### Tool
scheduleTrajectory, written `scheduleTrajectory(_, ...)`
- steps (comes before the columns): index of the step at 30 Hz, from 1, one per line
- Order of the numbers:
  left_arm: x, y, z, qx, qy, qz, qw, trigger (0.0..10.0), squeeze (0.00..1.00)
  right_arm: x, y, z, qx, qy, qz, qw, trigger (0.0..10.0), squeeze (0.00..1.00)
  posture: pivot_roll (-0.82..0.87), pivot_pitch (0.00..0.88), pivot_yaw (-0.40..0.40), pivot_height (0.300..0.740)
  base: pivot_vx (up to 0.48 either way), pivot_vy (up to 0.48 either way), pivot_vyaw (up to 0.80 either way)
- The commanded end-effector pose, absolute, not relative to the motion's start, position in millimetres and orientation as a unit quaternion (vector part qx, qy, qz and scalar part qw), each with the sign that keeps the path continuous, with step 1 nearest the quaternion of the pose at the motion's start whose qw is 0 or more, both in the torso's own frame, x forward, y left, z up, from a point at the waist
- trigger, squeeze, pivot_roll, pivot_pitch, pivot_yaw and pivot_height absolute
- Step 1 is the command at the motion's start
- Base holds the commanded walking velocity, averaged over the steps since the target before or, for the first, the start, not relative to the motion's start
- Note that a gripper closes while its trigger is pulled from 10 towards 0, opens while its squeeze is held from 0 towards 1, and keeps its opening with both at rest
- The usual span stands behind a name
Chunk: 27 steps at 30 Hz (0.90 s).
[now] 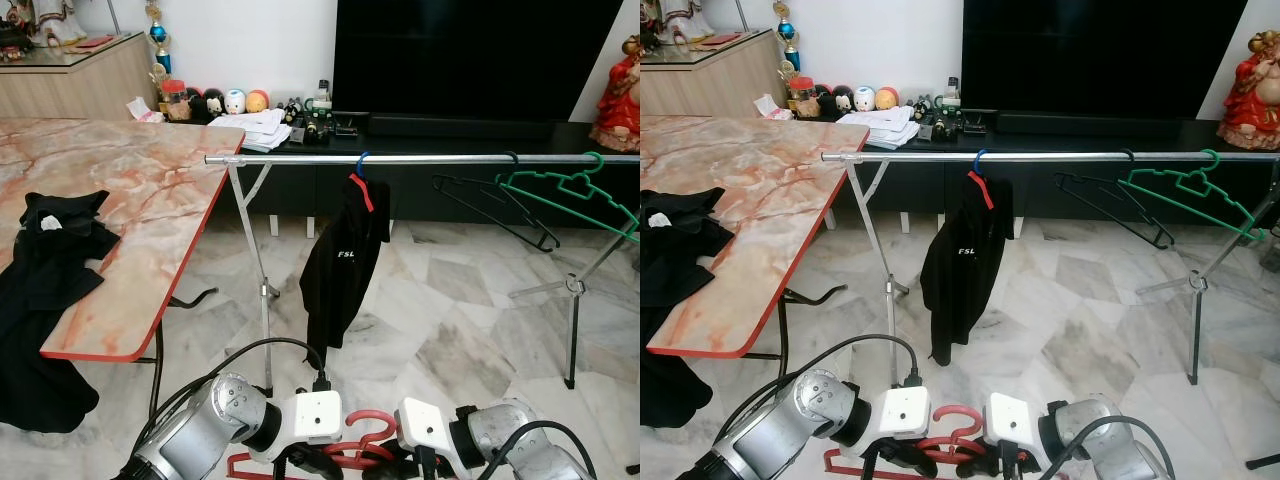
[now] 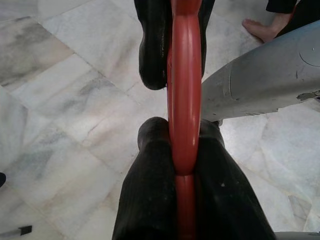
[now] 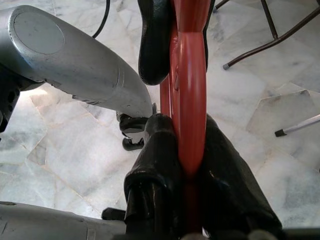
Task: Hang hanger
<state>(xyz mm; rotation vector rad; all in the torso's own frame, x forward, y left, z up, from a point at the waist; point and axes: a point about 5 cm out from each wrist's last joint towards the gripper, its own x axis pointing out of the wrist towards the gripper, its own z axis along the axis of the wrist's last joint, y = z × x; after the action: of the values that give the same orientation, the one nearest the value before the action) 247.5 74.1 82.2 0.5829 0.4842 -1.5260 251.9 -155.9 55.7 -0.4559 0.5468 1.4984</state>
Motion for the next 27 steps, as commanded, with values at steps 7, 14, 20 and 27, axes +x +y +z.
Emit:
scheduleTrajectory(7, 252.4, 71.3, 92.4, 0.272, 0.189, -0.67, 0.664, 10.0, 0.0, 249.5, -152.9, 53.3, -0.212, 0.25, 0.677, 0.659, 0.0, 0.0, 0.05, 0.0, -0.018, 0.74, 0.0, 0.0, 0.0)
scheduleTrajectory(14, 250.6, 68.8, 94.7, 0.261, 0.172, -0.683, 0.66, 10.0, 0.0, 247.7, -152.7, 52.3, -0.211, 0.254, 0.682, 0.653, 0.0, 0.0, 0.05, 0.0, -0.018, 0.74, 0.0, 0.0, 0.0)
scheduleTrajectory(20, 249.0, 73.6, 97.5, 0.252, 0.172, -0.689, 0.657, 10.0, 1.0, 245.4, -158.8, 50.8, -0.214, 0.264, 0.68, 0.649, 0.0, 0.0, 0.06, 0.0, -0.025, 0.74, 0.0, 0.0, 0.0)
scheduleTrajectory(27, 250.8, 87.6, 101.4, 0.253, 0.179, -0.684, 0.66, 10.0, 1.0, 243.0, -172.3, 51.1, -0.211, 0.28, 0.669, 0.656, 0.0, 0.0, 0.05, 0.0, -0.028, 0.74, 0.0, 0.0, 0.0)
